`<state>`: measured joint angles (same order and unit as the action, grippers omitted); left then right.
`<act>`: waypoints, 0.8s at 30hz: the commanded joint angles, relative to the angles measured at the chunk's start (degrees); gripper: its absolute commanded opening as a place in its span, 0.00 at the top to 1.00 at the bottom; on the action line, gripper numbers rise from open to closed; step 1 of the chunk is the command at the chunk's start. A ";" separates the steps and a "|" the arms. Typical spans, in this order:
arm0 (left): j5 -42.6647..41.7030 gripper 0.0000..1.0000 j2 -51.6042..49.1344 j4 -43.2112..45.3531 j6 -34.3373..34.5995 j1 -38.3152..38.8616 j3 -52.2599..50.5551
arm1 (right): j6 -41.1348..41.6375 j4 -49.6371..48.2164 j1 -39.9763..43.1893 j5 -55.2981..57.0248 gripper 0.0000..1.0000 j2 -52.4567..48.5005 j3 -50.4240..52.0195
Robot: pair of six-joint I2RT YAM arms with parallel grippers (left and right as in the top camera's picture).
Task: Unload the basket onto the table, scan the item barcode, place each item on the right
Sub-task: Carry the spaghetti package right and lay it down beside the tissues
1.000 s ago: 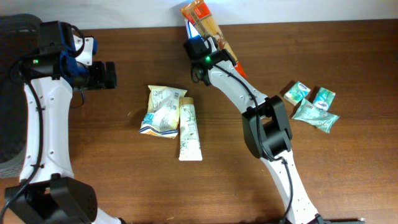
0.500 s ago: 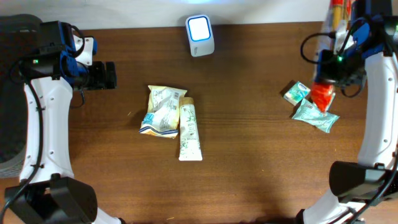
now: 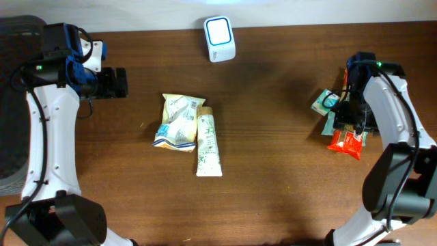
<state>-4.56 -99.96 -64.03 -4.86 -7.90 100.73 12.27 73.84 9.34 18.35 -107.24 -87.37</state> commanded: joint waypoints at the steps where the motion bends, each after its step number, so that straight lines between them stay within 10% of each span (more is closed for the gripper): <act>1: -0.59 0.01 0.57 0.04 0.55 -0.11 0.48 | -3.93 5.31 -2.91 -15.43 0.23 1.88 -10.80; 17: -0.59 0.01 0.57 0.04 0.55 -0.11 0.48 | 6.05 -3.52 -52.28 -20.55 0.27 -1.18 -13.11; 24: -0.59 0.01 0.57 0.04 0.55 -0.11 0.48 | 4.66 -8.11 -68.72 2.43 0.22 -14.67 -13.11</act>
<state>-4.56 -99.96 -64.01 -4.84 -7.90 100.73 17.30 66.74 -56.55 10.61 -117.54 -101.01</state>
